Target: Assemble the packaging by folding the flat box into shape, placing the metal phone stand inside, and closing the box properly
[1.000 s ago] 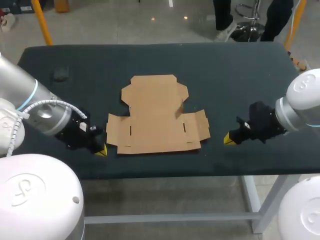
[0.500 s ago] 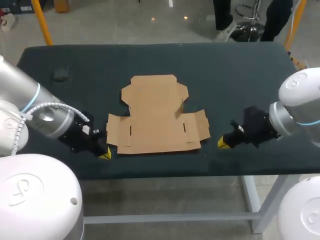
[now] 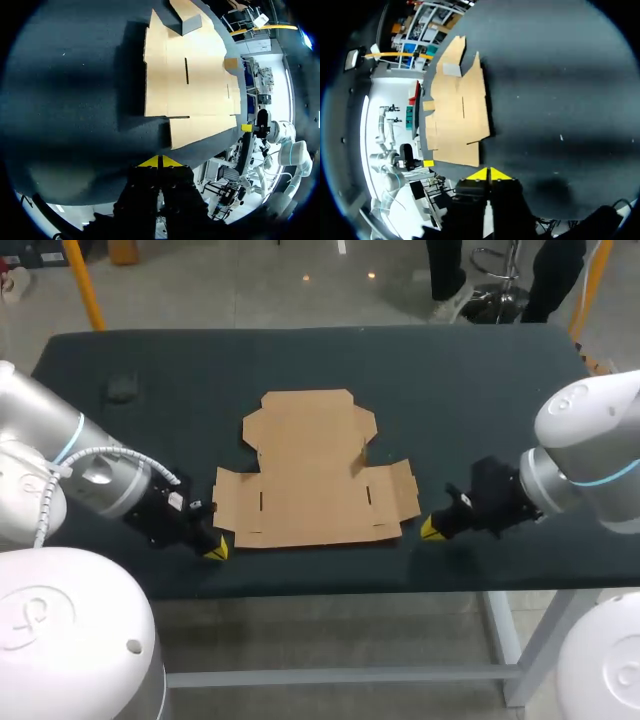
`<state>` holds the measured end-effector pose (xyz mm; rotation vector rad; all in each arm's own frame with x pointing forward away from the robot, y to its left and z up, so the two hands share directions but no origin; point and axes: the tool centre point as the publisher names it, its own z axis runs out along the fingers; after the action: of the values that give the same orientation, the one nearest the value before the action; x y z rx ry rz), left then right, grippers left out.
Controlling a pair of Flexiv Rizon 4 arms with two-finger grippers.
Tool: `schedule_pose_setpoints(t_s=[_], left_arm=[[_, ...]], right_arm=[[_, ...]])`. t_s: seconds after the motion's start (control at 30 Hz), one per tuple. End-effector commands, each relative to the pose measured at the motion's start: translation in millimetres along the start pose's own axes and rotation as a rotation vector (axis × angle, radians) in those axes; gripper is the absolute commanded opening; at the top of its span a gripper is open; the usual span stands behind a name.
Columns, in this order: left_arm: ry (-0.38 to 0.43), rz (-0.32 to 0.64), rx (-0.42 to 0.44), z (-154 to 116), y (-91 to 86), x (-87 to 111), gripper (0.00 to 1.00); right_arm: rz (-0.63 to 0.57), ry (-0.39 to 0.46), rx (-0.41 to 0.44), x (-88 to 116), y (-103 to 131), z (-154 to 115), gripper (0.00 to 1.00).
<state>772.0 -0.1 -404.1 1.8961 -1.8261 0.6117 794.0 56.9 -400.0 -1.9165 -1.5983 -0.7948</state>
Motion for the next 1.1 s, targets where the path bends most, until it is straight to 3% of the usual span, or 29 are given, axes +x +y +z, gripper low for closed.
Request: schedule_pose_setpoints(t_s=[0.03, 1.1], left_arm=[[0.020, 0.000, -0.016, 6.9, -7.3, -6.7, 0.00], [0.084, 0.033, -0.030, 15.5, -11.3, -6.6, 0.00]], right_arm=[[0.002, 0.015, 0.005, -2.5, 2.9, 7.3, 0.00], [0.040, 0.021, 0.029, 0.4, 4.3, 35.1, 0.00]])
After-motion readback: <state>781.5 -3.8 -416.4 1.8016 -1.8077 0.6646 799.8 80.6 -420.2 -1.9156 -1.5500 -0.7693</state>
